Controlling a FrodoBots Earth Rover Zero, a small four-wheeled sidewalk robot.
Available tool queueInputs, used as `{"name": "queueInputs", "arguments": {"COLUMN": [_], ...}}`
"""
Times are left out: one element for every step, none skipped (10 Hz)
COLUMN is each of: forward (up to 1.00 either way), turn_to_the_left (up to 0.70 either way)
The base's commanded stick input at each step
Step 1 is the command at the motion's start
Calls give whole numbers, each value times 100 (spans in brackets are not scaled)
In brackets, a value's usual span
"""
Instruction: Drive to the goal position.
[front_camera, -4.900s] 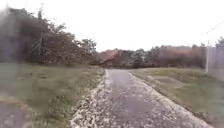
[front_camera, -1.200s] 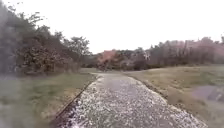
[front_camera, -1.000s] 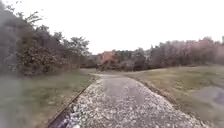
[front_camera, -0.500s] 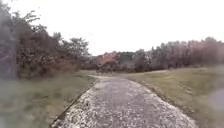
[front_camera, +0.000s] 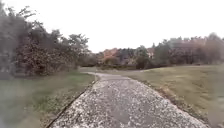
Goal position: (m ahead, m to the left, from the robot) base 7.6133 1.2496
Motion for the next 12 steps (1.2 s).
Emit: {"name": "queueInputs", "arguments": {"forward": [100,100,100,100,100,100,100,100,100,100,100,100], "turn_to_the_left": [0,0,0,0,0,0,0,0,0,0,0,0]}}
